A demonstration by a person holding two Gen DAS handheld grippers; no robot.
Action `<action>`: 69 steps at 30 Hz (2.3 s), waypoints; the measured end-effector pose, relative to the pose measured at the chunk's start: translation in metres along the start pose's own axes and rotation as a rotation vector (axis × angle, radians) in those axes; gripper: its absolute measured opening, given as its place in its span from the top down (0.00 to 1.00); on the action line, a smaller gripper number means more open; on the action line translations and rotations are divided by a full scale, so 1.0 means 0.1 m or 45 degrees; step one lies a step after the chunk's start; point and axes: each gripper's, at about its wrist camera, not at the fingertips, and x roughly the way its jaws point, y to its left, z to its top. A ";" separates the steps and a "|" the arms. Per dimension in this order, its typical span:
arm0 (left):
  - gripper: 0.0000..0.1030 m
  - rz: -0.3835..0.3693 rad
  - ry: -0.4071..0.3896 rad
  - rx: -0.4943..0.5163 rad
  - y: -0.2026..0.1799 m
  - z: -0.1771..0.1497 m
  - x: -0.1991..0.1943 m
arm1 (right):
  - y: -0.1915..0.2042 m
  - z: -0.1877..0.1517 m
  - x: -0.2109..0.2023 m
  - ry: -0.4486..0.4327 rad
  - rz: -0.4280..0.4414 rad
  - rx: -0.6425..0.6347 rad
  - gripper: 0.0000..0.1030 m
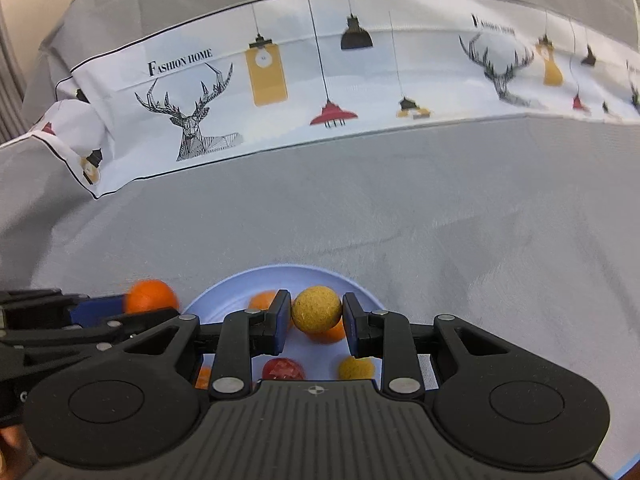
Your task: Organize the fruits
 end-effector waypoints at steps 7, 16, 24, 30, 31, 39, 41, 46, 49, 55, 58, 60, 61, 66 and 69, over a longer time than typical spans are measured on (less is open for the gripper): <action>0.58 0.018 -0.035 -0.051 0.08 0.04 -0.05 | -0.06 0.00 -0.03 -0.009 0.010 0.039 0.56; 0.28 0.111 -0.173 0.078 -0.13 -0.08 -0.37 | -0.13 -0.02 -0.31 -0.112 0.016 0.061 0.30; 0.18 0.219 -0.331 0.004 -0.36 -0.39 -0.97 | -0.23 -0.39 -0.94 -0.375 -0.039 -0.018 0.01; 0.13 0.304 -0.218 -0.037 -0.56 -0.74 -1.09 | -0.24 -0.70 -1.17 -0.349 -0.045 -0.057 0.01; 0.10 0.323 -0.200 -0.036 -0.59 -0.79 -1.08 | -0.23 -0.70 -1.21 -0.358 -0.046 -0.063 0.01; 0.01 0.380 -0.174 -0.038 -0.72 -0.96 -1.11 | -0.25 -0.72 -1.20 -0.328 -0.070 -0.071 0.01; 0.01 0.394 -0.164 -0.049 -0.69 -0.94 -1.10 | -0.26 -0.72 -1.19 -0.313 -0.064 -0.065 0.01; 0.01 0.442 -0.133 -0.114 -0.68 -0.90 -1.10 | -0.23 -0.73 -1.21 -0.302 -0.049 -0.064 0.01; 0.01 0.414 -0.145 -0.111 -0.75 -0.92 -1.13 | -0.19 -0.76 -1.23 -0.291 -0.060 -0.085 0.01; 0.01 0.383 -0.149 -0.028 -0.84 -1.13 -1.09 | -0.15 -0.83 -1.31 -0.312 -0.107 -0.121 0.01; 0.01 0.368 -0.186 -0.007 -0.81 -1.15 -1.11 | -0.18 -0.84 -1.27 -0.291 -0.121 -0.081 0.01; 0.01 0.359 -0.215 -0.020 -0.77 -1.13 -1.11 | -0.16 -0.85 -1.27 -0.284 -0.132 -0.073 0.01; 0.01 0.358 -0.219 -0.022 -0.75 -1.13 -1.09 | -0.15 -0.86 -1.28 -0.289 -0.138 -0.074 0.01; 0.00 0.354 -0.230 -0.069 -0.67 -1.07 -1.03 | -0.08 -0.84 -1.36 -0.288 -0.168 -0.086 0.01; 0.00 0.345 -0.237 -0.113 -0.61 -1.04 -1.04 | -0.05 -0.80 -1.41 -0.292 -0.162 -0.094 0.01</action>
